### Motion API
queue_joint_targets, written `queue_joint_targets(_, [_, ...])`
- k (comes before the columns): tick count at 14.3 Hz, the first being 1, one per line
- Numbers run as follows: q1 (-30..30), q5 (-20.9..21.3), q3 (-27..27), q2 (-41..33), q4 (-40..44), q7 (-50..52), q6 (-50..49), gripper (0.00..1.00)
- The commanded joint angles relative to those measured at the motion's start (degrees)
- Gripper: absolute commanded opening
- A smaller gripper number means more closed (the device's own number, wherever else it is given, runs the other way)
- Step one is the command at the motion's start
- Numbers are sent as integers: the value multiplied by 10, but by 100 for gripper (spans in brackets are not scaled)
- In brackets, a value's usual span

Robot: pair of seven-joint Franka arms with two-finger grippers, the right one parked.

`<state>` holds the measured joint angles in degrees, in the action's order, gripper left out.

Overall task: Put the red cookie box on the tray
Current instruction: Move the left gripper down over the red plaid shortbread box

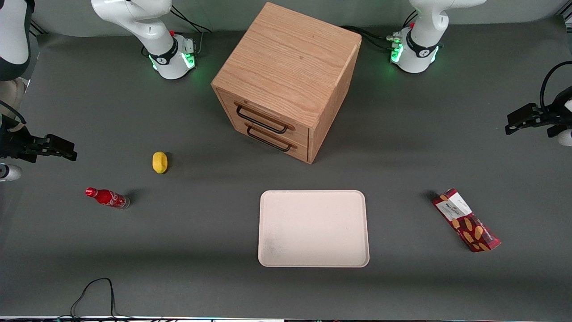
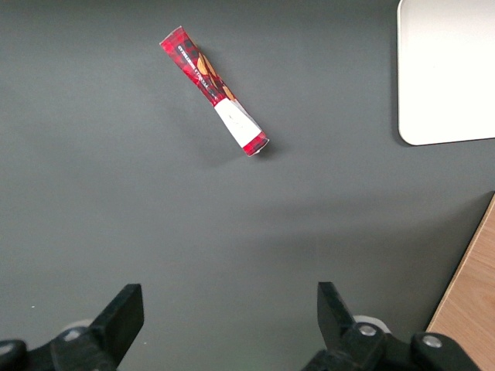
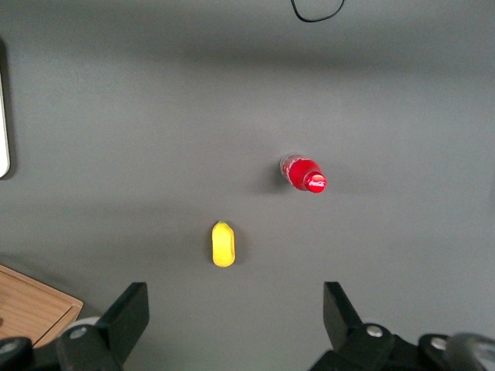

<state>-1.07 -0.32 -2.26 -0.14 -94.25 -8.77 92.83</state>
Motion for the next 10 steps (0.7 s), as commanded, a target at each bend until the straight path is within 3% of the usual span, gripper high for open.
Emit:
queue_joint_targets(1, [1,1,-1,-15,-18,-12,9,100])
queue_joint_targets(6, [1,7,-2,-7,-62,-11,78,100])
queue_joint_targets(10, [8,1,-6,55,-69,50,197,100])
